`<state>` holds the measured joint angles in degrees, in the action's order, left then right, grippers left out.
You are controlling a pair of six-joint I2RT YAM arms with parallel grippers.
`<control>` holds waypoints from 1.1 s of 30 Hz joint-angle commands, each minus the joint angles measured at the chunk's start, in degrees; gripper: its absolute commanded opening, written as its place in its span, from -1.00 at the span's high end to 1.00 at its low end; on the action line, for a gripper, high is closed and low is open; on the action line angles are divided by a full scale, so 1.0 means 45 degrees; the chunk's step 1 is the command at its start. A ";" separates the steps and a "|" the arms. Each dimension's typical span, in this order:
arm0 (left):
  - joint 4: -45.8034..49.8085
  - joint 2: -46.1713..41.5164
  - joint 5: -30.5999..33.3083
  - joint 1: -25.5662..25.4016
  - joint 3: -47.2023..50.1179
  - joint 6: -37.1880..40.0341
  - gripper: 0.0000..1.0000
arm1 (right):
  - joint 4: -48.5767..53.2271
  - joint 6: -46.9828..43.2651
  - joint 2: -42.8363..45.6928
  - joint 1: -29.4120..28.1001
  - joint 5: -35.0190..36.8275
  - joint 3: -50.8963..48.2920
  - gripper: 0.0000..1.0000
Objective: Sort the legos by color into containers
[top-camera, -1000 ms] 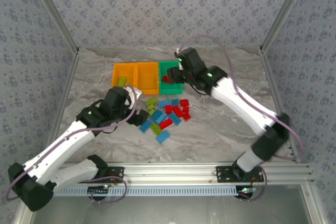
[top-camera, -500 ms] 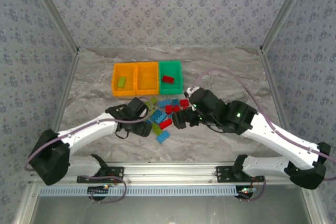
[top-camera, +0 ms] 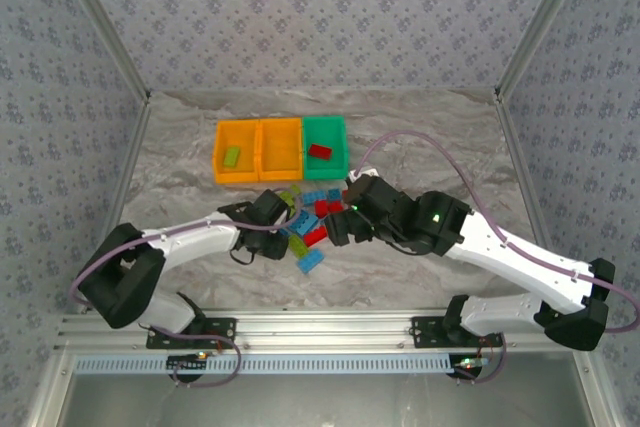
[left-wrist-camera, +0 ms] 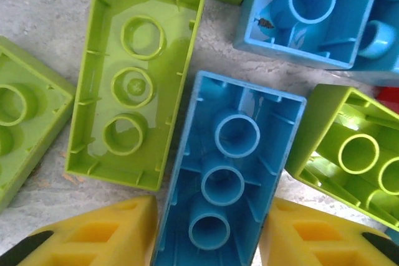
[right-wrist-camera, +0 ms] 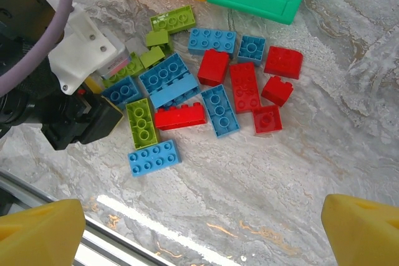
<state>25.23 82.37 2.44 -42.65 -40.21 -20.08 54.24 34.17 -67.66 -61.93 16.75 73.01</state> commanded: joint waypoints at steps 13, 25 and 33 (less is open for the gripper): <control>0.0910 -0.2321 -0.0843 -0.0324 -0.1005 -0.0387 0.46 | -0.0493 0.1162 0.0587 0.0048 -0.2287 0.0181 -1.00; 0.0865 0.1021 0.1655 0.2464 -0.6288 -0.0013 0.51 | -0.0225 0.2034 0.2239 0.0513 -0.1125 -0.0695 -1.00; 0.1167 0.5338 0.0826 0.3483 -1.0331 0.0123 0.26 | 0.0091 0.2705 0.2872 0.0427 -0.1029 -0.1517 -1.00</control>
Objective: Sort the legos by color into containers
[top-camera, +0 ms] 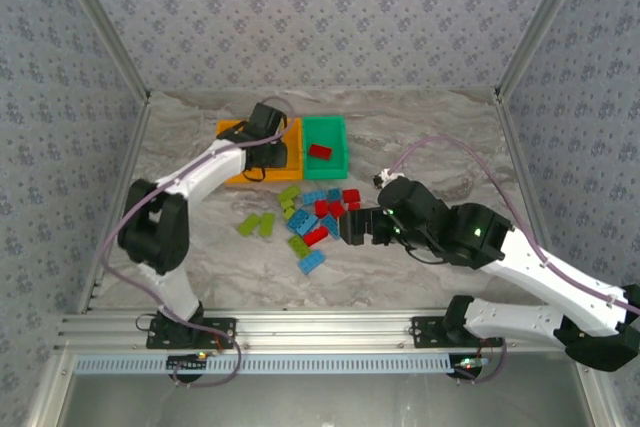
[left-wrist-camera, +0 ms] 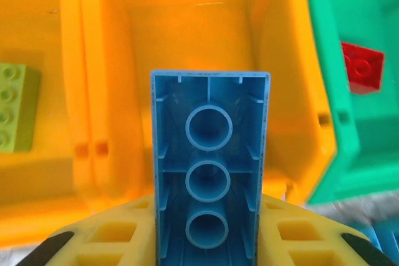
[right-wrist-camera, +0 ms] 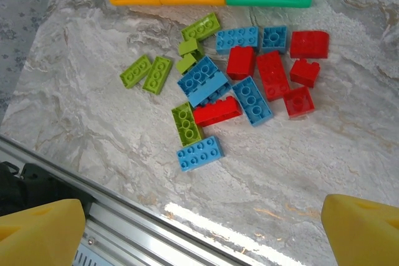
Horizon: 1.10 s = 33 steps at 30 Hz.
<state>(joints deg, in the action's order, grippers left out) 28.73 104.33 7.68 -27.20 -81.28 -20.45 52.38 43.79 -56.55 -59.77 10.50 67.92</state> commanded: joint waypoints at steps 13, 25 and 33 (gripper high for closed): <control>0.1131 -0.3917 -0.0499 -0.1209 0.0203 0.0028 0.09 | -0.0092 0.0771 0.0195 0.1108 0.0588 -0.2043 -1.00; 0.3158 -1.2232 -0.0571 -0.5605 0.4132 0.4914 -0.10 | -0.5007 -0.1406 -0.4145 0.4114 -0.2022 -0.4081 -0.77; 0.4327 -1.3734 -0.3126 -0.6377 0.5851 0.6505 -0.59 | -0.7117 -0.3442 -0.6919 0.4297 -0.1774 -0.4031 -0.47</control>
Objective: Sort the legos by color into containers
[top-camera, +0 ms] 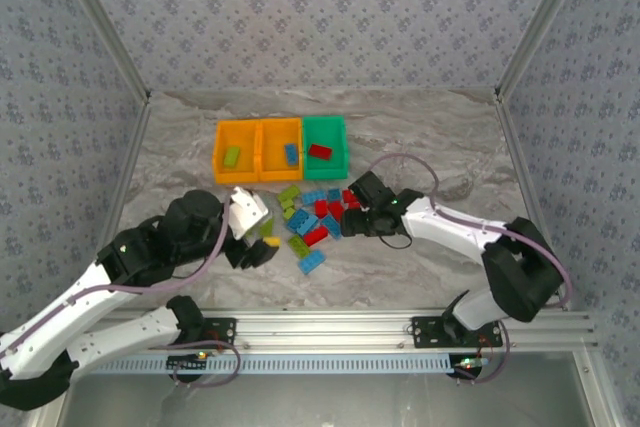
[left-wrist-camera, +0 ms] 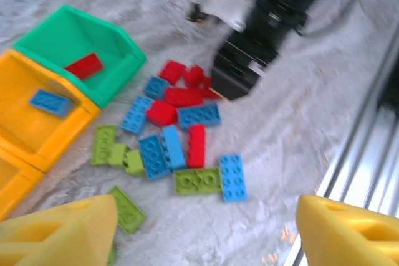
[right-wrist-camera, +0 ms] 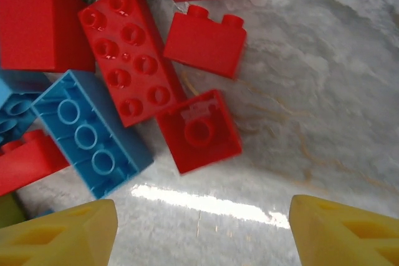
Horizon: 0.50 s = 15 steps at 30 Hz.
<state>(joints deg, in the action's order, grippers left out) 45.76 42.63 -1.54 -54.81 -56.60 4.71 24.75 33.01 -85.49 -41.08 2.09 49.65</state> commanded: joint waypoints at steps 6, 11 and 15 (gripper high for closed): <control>-0.0388 0.0065 -0.1143 -0.0340 0.1057 0.1158 -0.77 | -0.1471 -0.1642 -0.1525 0.0304 0.0254 0.0042 -0.37; -0.0947 0.0281 -0.0795 -0.0338 0.1454 0.1520 -0.90 | -0.1727 -0.1839 -0.2202 0.0328 0.0179 0.0193 -0.11; -0.1025 0.0256 -0.0728 -0.0333 0.1815 0.1846 -0.98 | -0.1512 -0.1676 -0.2217 0.0385 0.0514 0.0274 0.09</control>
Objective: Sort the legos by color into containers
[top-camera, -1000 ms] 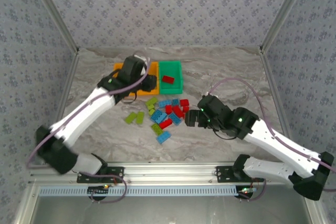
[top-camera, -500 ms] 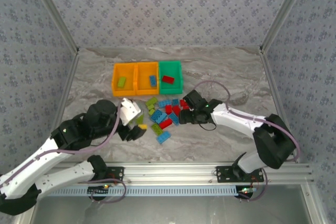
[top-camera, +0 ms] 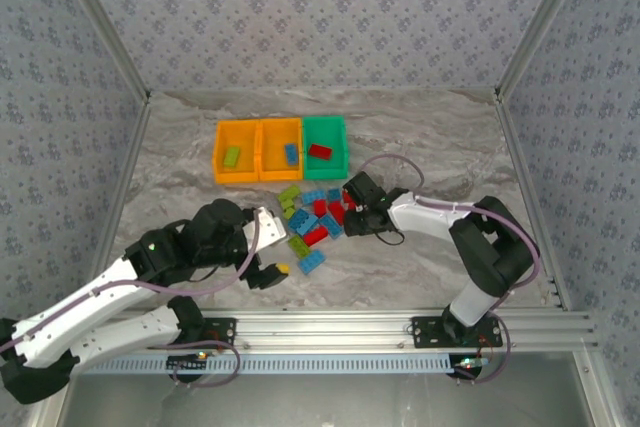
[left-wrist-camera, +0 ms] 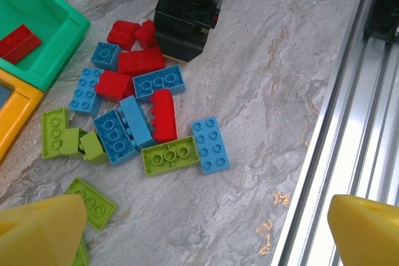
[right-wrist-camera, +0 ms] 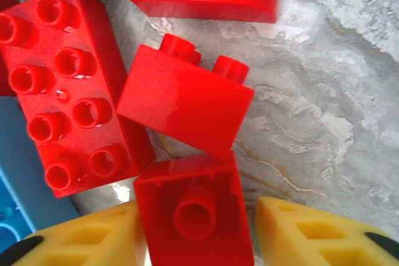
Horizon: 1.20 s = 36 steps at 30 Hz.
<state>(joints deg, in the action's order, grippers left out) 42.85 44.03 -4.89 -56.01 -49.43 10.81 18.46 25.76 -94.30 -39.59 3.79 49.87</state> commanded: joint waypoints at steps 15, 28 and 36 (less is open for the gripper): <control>-0.1966 -0.1339 0.0225 0.0379 0.1153 0.0204 -0.98 | 0.0840 -0.0066 0.2636 -0.1380 0.2149 0.2931 0.34; -0.1482 -0.1062 0.2391 0.0834 0.0993 -0.2056 -0.99 | 0.3410 -0.1774 -0.5936 0.0713 0.1234 1.1885 0.24; -0.0001 -0.0085 0.3804 0.0825 0.0300 -0.5753 -0.98 | 0.3978 -0.2203 -0.5097 0.0806 0.0681 1.2254 0.02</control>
<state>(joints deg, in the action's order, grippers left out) 39.24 42.30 8.23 -52.58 -45.65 -6.09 32.42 17.61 -121.38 -35.92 8.05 103.09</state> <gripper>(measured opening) 0.992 0.488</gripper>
